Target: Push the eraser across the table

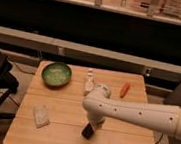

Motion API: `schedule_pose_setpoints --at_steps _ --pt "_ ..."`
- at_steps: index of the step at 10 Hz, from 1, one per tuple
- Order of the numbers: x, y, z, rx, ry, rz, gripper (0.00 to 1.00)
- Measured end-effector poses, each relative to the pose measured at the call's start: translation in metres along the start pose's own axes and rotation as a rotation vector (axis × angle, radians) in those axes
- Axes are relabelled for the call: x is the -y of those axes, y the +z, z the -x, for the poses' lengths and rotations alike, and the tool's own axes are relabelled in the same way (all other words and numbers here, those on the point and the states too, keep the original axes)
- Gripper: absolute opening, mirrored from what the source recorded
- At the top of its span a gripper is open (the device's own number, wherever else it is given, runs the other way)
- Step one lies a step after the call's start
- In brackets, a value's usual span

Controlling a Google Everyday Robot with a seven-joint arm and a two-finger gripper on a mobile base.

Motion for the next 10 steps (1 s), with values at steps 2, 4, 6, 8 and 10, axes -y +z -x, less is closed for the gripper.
schedule_pose_setpoints --at_steps 2,4,6,8,10 --pt "-0.002 0.001 0.004 -0.006 -0.007 0.0 0.0" --pt "0.0 0.0 0.015 -0.007 -0.02 0.0 0.0" --pt "0.002 0.003 0.014 -0.007 -0.02 0.0 0.0" --pt "0.003 0.005 0.015 -0.008 -0.027 -0.001 0.0" --pt "0.005 0.005 0.021 -0.007 -0.034 -0.002 0.0"
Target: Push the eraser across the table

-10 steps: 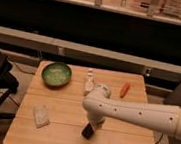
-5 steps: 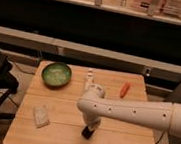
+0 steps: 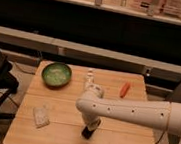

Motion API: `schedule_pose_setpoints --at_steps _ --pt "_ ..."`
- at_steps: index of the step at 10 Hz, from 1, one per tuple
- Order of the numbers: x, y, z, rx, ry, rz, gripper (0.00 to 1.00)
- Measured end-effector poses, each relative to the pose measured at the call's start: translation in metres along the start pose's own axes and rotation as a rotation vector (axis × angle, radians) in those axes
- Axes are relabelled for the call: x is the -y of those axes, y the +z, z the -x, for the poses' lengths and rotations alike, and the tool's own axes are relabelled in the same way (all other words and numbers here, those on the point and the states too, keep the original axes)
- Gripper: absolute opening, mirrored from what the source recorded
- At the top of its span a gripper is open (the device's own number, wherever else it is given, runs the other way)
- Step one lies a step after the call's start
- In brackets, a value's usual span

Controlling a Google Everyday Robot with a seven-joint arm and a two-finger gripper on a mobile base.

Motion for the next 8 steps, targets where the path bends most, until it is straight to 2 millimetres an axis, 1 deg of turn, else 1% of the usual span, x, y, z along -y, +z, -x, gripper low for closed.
schedule_pose_setpoints --at_steps 2,5,8 --pt "-0.0016 0.0024 0.0001 -0.001 0.005 0.001 0.0" --pt "0.0021 0.0031 0.0036 0.002 -0.001 -0.003 0.0" --pt "0.0037 0.0046 0.0016 0.004 -0.003 -0.005 0.0"
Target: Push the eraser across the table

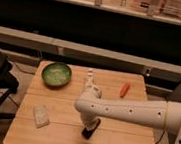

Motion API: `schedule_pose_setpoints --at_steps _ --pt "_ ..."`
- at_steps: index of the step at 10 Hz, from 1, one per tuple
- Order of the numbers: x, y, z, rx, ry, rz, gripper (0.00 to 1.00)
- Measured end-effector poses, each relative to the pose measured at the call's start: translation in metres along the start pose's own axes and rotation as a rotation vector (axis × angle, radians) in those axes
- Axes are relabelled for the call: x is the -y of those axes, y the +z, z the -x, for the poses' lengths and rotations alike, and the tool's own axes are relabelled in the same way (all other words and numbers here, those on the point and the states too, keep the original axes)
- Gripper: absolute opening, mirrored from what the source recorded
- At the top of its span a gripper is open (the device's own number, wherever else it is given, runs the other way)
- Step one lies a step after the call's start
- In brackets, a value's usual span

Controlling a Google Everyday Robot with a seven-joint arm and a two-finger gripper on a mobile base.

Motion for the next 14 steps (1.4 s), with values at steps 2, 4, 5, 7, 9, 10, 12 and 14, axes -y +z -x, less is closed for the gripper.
schedule_pose_setpoints --at_steps 2,4,5,7,9,10,12,14 --pt "0.0018 0.0004 0.001 0.001 0.0 -0.002 0.0" --pt "0.0025 0.0014 0.0009 0.003 0.002 -0.002 0.0" --pt "0.0023 0.0019 0.0007 0.004 0.003 -0.003 0.0" --pt "0.0026 0.0025 0.0011 0.006 0.003 -0.005 0.0" --pt "0.0027 0.0031 0.0011 0.007 0.005 -0.007 0.0" --pt "0.0029 0.0034 0.0012 0.007 0.005 -0.007 0.0" --pt "0.0034 0.0039 0.002 0.007 0.005 -0.009 0.0" --pt "0.0035 0.0045 0.0027 0.008 0.004 -0.009 0.0"
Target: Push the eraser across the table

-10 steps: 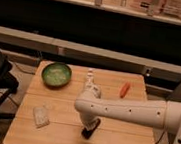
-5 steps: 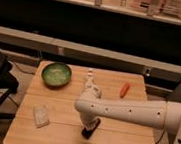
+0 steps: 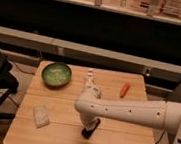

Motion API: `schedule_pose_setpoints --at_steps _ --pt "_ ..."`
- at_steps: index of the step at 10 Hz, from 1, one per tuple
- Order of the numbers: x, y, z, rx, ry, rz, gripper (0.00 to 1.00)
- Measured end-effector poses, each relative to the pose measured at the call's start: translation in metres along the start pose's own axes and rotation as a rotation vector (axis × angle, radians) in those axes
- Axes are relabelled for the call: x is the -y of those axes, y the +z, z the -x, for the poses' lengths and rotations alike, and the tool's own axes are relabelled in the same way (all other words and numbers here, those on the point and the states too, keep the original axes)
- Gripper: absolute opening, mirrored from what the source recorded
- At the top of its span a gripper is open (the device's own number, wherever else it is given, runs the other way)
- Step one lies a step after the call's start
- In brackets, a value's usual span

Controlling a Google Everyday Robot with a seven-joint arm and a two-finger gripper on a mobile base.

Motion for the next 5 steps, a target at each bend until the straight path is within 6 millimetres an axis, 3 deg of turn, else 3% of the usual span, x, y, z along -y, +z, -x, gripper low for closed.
schedule_pose_setpoints --at_steps 5 --pt "0.0007 0.0003 0.0009 0.001 -0.002 -0.001 0.0"
